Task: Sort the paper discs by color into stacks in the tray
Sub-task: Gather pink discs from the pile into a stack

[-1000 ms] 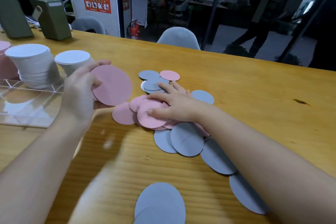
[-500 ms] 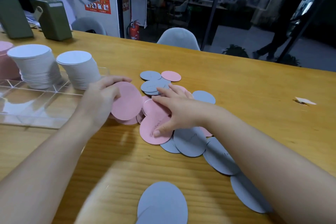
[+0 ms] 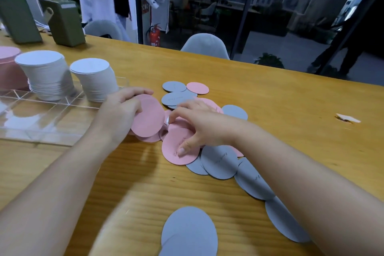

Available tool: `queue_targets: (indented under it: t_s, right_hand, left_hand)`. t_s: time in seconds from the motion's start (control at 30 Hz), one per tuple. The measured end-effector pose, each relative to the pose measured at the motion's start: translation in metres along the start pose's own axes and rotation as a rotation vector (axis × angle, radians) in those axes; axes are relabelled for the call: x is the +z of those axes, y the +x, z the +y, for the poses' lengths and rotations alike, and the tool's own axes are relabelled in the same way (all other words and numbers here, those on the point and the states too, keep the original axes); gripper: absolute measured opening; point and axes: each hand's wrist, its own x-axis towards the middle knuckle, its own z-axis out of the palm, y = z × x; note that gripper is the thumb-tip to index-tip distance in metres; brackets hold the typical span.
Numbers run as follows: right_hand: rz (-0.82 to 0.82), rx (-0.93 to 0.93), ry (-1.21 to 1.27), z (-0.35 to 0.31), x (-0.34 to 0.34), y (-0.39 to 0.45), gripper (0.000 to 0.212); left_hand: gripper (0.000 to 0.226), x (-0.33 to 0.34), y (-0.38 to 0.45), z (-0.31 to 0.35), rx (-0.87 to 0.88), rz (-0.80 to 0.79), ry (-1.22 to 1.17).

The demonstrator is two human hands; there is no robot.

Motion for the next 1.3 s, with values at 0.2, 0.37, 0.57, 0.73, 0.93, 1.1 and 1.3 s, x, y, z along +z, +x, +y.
queue_targets:
  t_s: [0.2, 0.37, 0.57, 0.73, 0.93, 1.1, 1.3]
  right_hand:
    - [0.084, -0.015, 0.137, -0.001, 0.008, -0.009, 0.064]
    - [0.185, 0.006, 0.207, -0.002, 0.011, -0.012, 0.077]
    - [0.248, 0.005, 0.235, 0.003, 0.000, -0.012, 0.030]
    - [0.313, 0.013, 0.479, 0.002, 0.001, -0.007, 0.018]
    - [0.436, -0.044, 0.656, -0.009, 0.012, 0.007, 0.024]
    - [0.560, -0.033, 0.603, -0.013, 0.020, 0.014, 0.021]
    - [0.520, -0.040, 0.477, -0.016, 0.016, 0.002, 0.019]
  left_hand:
    - [0.041, 0.000, -0.002, 0.000, -0.003, -0.001, 0.000]
    - [0.040, 0.002, -0.004, 0.002, 0.026, -0.019, 0.021]
    - [0.040, 0.000, -0.005, 0.005, 0.007, -0.060, 0.024]
    - [0.040, -0.001, -0.002, -0.002, 0.043, -0.144, 0.097]
    - [0.024, -0.006, 0.002, -0.010, 0.010, -0.316, 0.110]
    - [0.037, -0.013, 0.006, -0.018, 0.058, -0.377, 0.271]
    - [0.055, -0.015, 0.011, -0.026, 0.183, -0.364, 0.383]
